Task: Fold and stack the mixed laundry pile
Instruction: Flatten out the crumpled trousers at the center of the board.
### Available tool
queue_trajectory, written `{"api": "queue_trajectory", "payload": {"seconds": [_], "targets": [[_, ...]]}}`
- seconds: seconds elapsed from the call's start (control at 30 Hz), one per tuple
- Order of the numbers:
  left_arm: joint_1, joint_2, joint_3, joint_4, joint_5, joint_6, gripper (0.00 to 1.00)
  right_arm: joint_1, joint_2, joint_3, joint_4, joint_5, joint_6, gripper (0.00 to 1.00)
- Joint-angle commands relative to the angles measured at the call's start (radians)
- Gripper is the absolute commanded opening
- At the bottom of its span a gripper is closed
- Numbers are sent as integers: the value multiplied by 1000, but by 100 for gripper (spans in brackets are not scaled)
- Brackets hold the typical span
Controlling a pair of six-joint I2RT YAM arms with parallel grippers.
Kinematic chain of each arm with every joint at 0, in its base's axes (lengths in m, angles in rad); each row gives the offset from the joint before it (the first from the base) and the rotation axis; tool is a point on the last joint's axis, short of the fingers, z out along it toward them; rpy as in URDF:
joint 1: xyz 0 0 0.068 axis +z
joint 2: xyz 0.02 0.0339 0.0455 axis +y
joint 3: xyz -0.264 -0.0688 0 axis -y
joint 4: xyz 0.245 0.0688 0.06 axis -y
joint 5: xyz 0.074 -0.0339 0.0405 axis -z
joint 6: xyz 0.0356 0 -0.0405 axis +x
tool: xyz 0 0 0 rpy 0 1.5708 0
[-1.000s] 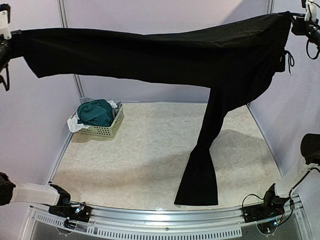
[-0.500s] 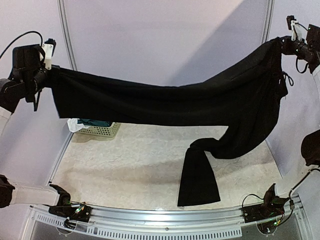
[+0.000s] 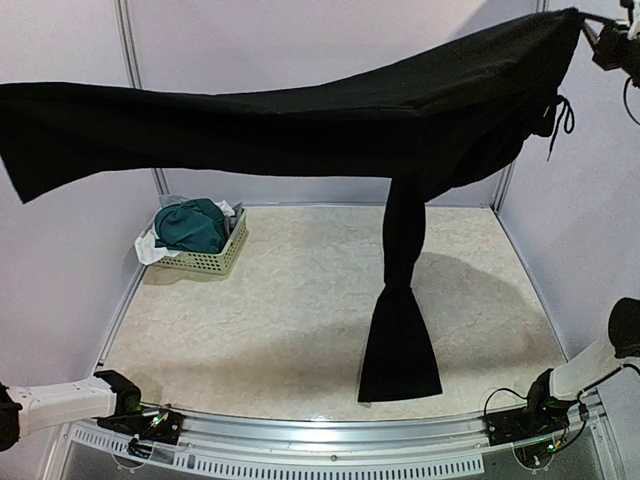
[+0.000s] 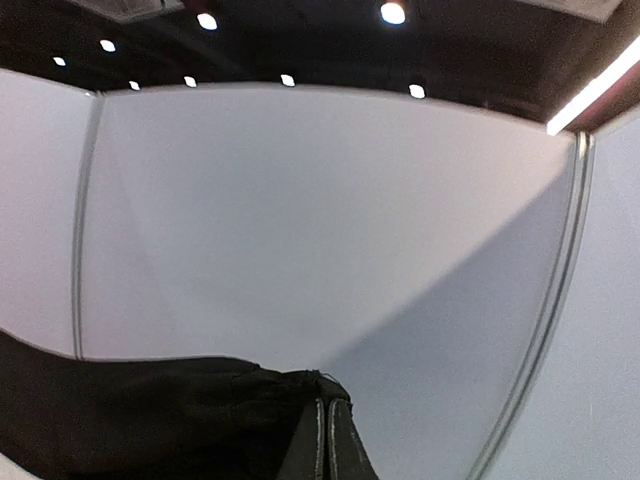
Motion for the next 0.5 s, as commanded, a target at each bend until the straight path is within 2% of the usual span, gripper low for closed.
{"api": "queue_trajectory", "payload": {"seconds": [0.0, 0.17, 0.33, 0.47], "targets": [[-6, -42, -8, 163, -66, 97, 0, -2, -24, 69, 251, -80, 239, 0], [-5, -10, -63, 155, -55, 90, 0, -3, 117, 92, 228, -27, 274, 0], [-5, 54, -188, 48, 41, -42, 0, -2, 206, -15, 115, 134, 82, 0], [-5, 132, -238, -37, 110, -85, 0, -3, 218, -95, 53, 294, -115, 0]]}}
